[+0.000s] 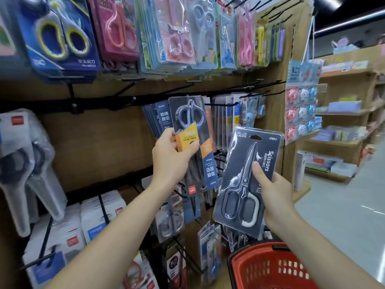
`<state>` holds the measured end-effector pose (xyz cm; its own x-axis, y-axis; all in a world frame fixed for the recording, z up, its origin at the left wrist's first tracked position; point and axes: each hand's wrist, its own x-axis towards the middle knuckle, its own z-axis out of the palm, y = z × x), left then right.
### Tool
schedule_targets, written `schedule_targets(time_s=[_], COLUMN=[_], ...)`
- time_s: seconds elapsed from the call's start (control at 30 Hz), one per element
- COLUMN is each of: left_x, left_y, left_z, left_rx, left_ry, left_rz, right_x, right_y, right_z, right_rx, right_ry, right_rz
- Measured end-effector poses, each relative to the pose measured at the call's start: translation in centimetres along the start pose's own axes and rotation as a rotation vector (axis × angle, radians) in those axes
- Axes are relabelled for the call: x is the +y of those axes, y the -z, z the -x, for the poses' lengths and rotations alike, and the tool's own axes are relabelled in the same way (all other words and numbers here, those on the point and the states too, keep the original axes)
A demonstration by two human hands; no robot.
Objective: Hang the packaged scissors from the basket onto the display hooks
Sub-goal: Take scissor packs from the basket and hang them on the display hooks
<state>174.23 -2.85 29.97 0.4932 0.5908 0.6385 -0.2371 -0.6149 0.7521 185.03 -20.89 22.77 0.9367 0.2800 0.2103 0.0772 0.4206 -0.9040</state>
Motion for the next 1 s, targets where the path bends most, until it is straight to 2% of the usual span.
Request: schedule_targets(time_s=[0.13, 0.33, 0.57, 0.77, 1.0], left_x=[-0.8, -0.8, -0.2, -0.7, -0.8], left_y=[0.3, -0.8, -4.8, -5.9, -7.3], left_z=[0.5, 2.5, 7.1, 7.5, 7.6], left_rx=[0.002, 0.128, 0.145, 0.112, 0.064], left_ry=[0.140, 0.287, 0.562, 0.629, 0.510], left_rz=[0.185, 0.502, 0.838, 0.804, 0.792], right_x=[-0.6, 1.5, 2.1, 1.6, 2.5], right_y=[0.7, 2.2, 3.1, 4.1, 4.7], right_z=[0.2, 0.5, 0.3, 0.0, 0.6], right_rx=[-0.086, -0.257, -0.311, -0.303, -0.300], right_ry=[-0.040, -0.400, -0.327, -0.280, -0.328], right_rz=[0.002, -0.238, -0.360, -0.328, -0.331])
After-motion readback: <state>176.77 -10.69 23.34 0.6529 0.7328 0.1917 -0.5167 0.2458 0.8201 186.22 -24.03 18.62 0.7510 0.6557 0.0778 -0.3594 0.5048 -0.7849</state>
